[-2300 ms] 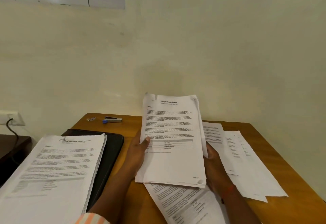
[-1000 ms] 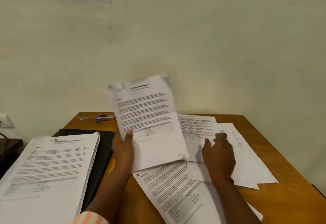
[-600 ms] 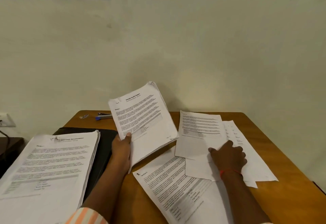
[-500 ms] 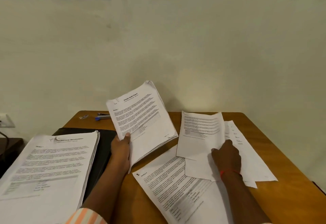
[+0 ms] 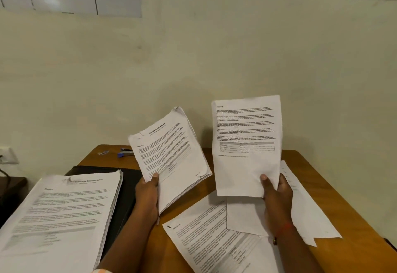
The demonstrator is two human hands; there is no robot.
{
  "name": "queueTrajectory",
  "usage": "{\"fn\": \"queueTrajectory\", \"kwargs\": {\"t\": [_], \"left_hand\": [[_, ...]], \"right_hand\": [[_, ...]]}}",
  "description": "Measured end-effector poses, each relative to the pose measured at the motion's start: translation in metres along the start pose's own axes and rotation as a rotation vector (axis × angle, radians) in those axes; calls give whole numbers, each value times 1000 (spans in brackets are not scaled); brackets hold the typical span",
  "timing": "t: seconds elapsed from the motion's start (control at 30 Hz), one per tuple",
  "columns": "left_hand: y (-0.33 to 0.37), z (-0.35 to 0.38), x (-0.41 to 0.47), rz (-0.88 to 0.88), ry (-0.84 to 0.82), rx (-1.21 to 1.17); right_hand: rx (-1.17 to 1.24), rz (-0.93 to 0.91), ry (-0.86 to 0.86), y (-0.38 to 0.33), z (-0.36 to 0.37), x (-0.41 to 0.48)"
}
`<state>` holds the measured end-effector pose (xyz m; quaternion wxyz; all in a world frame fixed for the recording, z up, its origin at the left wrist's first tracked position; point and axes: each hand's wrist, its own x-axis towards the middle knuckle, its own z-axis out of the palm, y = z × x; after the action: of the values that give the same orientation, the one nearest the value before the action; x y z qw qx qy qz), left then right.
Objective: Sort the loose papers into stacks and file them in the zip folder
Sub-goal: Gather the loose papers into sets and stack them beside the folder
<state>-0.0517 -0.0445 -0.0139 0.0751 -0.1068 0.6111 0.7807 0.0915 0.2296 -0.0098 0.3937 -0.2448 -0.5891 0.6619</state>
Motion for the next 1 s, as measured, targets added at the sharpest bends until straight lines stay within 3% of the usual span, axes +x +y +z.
{"fn": "queueTrajectory", "kwargs": {"t": [0.63,0.83,1.0], "left_hand": [[-4,0,9,12,9,-9],[-6,0,9,24,3,-49],[-6,7,3,39,-80,-70]], "right_hand": [[-83,-14,-12,-1,5,-1],[-541,-43,-158,2,17,-11],[-727,-26,-265,16,42,-39]]}}
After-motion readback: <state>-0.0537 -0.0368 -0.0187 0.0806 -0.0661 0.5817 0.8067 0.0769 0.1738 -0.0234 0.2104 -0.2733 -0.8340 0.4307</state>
